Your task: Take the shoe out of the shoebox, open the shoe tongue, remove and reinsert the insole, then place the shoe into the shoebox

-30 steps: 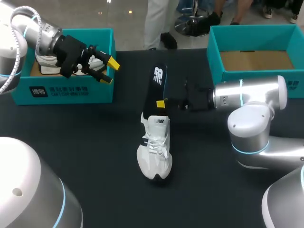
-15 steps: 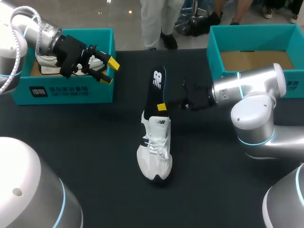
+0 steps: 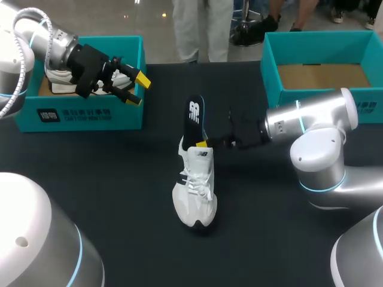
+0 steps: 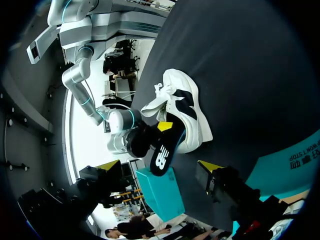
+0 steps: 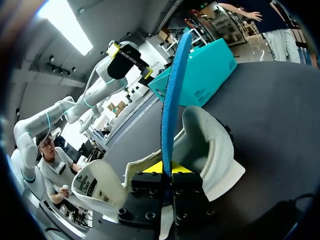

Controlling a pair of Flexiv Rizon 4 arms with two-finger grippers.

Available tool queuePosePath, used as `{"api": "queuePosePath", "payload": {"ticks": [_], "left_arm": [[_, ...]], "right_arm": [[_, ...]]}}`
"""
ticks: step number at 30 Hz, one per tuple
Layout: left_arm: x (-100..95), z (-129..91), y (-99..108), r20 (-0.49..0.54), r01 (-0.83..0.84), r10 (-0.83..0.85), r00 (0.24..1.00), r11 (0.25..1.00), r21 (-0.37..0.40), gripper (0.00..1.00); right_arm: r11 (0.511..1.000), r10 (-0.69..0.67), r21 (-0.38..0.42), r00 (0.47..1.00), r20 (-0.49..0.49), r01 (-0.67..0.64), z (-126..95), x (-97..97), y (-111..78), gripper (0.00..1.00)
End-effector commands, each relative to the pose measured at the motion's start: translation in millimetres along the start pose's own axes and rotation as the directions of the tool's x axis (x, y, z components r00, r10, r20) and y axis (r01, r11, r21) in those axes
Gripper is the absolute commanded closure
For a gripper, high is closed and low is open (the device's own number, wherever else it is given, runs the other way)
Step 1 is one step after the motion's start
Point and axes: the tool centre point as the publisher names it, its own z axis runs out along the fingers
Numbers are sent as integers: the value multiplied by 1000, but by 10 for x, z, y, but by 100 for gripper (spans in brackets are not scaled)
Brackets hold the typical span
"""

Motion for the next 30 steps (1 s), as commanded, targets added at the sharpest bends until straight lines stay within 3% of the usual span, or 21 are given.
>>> {"api": "queuePosePath", "payload": {"ticks": [1,13,17,30], "left_arm": [[1,-3,-3,-1,-1,1,1000,1000,1,0],[1,-3,-3,-1,-1,1,1000,1000,1,0],[1,-3,-3,-1,-1,1,1000,1000,1,0],[1,-3,-3,-1,-1,1,1000,1000,1,0]], "right_arm": [[1000,-8,-12,1000,12,8,4,31,2,56],[996,-88,-6,996,15,88,-40,-96,398,69],[995,-95,-11,995,6,96,-26,-150,431,100],[999,-28,-44,999,-37,26,36,-135,169,100]]}}
